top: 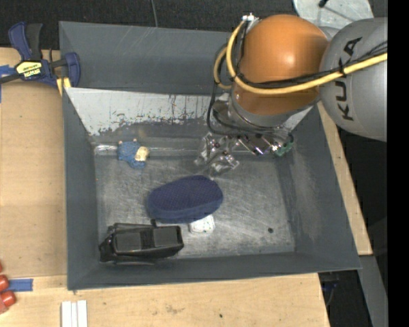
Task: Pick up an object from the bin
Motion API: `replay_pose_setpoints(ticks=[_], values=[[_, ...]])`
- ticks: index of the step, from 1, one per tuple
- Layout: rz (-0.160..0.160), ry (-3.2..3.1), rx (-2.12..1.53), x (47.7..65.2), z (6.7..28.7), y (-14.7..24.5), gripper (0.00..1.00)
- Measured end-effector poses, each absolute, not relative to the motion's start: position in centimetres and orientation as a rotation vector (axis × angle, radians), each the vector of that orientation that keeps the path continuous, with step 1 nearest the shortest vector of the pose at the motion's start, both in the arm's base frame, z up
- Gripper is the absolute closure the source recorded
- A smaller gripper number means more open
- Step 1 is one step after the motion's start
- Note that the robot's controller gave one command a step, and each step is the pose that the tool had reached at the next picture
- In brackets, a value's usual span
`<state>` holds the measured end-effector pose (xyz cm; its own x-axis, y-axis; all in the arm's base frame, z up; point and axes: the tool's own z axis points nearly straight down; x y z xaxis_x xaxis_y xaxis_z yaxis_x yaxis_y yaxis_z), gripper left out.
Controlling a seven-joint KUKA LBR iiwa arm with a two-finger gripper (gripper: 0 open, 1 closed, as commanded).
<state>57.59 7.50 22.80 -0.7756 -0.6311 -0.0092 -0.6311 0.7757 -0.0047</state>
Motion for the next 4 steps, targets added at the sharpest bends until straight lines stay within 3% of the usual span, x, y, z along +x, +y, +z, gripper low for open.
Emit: replay_pose_setpoints(ticks=[1,2,3,4], values=[[0.002,3.060,-0.727,54.5,15.5,7.2,1.00],[0.000,3.054,-0.728,54.7,15.8,7.2,0.00],[-0.001,3.038,-0.737,57.6,8.8,7.3,0.00],[0.000,3.044,-0.739,57.4,8.4,7.3,1.00]])
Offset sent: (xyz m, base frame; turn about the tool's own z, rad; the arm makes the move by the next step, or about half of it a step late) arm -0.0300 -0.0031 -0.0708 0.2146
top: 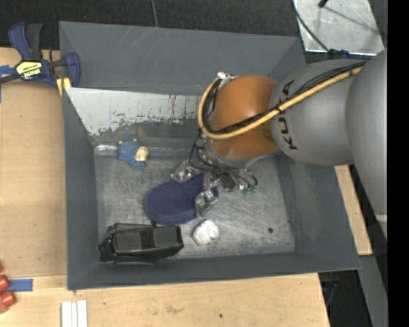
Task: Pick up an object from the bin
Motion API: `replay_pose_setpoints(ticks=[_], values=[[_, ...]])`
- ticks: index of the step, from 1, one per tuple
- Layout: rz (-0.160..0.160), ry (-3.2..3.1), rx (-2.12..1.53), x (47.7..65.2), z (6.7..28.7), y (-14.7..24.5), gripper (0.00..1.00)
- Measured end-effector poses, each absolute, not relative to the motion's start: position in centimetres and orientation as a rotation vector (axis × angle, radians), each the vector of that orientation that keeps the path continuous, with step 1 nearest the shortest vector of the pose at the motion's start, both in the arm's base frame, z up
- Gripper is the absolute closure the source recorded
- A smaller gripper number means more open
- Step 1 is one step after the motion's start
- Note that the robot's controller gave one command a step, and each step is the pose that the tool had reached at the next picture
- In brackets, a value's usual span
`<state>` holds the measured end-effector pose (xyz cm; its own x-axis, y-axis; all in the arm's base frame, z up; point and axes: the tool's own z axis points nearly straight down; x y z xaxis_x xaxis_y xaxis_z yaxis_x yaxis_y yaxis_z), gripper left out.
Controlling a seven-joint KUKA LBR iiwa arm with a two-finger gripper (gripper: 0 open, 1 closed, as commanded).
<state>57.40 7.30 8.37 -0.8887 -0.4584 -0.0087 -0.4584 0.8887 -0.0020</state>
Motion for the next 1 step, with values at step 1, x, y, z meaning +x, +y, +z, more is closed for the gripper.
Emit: replay_pose_setpoints(ticks=[1], values=[[-0.004,2.920,-1.128,58.17,22.67,6.16,1.00]])
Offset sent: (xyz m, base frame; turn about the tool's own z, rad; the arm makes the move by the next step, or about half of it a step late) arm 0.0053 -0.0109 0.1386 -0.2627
